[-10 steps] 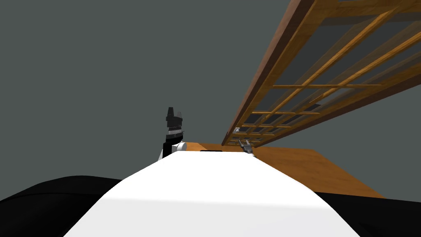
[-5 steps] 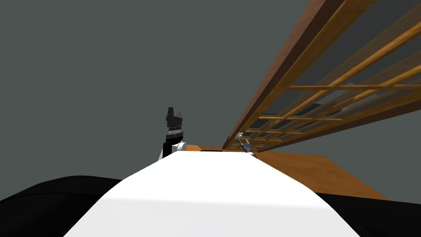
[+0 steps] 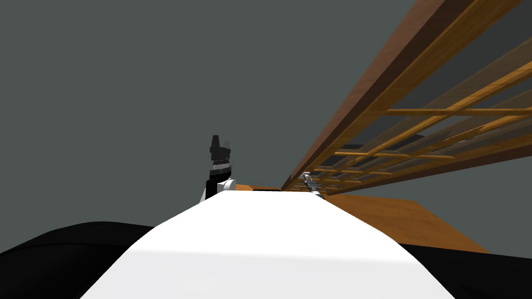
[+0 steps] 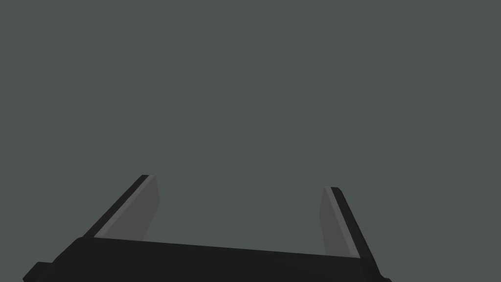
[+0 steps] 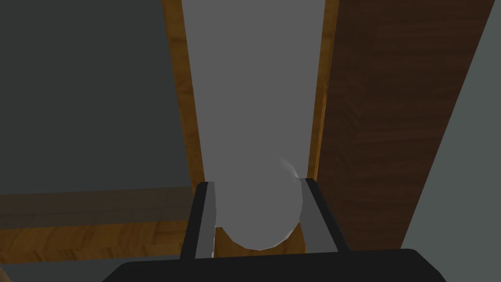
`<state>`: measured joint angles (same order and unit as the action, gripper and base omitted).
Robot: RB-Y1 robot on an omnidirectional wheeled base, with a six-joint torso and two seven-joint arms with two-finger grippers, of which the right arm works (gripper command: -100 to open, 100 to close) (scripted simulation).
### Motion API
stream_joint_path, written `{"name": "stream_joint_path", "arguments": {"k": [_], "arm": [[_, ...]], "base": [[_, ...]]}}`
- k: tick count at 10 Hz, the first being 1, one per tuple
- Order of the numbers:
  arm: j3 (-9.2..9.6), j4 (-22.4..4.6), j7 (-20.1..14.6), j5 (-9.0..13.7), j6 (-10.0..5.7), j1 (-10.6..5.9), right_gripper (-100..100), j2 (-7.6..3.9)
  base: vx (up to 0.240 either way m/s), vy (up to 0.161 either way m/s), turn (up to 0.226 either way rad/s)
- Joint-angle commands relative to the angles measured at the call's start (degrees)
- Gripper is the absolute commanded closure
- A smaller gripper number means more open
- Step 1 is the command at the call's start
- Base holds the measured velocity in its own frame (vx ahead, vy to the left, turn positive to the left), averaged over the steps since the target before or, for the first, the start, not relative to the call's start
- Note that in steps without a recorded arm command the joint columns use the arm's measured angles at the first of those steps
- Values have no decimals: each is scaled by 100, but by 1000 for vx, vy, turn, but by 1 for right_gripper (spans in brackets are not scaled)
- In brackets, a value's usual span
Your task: Pull the door open
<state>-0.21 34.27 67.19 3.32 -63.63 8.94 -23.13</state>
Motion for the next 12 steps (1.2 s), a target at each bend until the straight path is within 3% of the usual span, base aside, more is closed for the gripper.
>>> {"name": "stream_joint_path", "arguments": {"k": [1, 4, 12], "arm": [[6, 2, 0, -3, 2, -4, 100, 7], [6, 2, 0, -3, 2, -4, 100, 7], [47, 23, -922, 201, 78, -73, 100, 42]], "base": [[-17, -4, 14], [0, 0, 0], [-53, -17, 45]]}}
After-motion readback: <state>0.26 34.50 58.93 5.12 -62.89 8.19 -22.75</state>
